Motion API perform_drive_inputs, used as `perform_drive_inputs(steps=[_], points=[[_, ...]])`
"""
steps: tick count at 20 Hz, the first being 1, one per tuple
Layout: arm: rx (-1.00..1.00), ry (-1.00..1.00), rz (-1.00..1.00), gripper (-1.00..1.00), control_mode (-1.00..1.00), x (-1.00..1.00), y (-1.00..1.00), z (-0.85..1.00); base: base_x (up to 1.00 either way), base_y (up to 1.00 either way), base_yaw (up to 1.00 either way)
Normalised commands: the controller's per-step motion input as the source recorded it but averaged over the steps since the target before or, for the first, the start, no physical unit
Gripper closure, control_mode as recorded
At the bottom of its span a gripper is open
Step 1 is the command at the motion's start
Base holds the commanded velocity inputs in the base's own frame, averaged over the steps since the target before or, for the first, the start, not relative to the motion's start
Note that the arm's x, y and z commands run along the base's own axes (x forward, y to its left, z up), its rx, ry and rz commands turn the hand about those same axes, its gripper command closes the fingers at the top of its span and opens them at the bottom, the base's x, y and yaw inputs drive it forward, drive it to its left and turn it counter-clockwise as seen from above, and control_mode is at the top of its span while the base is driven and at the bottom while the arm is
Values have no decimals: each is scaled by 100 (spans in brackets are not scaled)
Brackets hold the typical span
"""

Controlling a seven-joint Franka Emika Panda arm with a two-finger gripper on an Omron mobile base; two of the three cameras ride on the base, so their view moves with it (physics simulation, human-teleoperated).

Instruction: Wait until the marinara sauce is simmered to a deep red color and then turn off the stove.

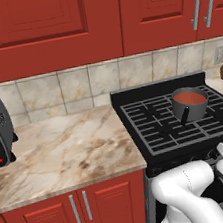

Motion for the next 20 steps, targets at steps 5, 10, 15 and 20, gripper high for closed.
perform_drive_inputs(steps=[5, 10, 15, 20], points=[[0, -13, 20, -100, -100, -1, -20, -55, 0, 0, 0], [-1, -15, 17, -100, -100, -6, -15, -64, 0, 0, 0], [-5, -17, 14, -100, -100, -9, -1, -63, 0, 0, 0], [-11, -14, 15, -100, -100, -7, 13, -67, 0, 0, 0]])
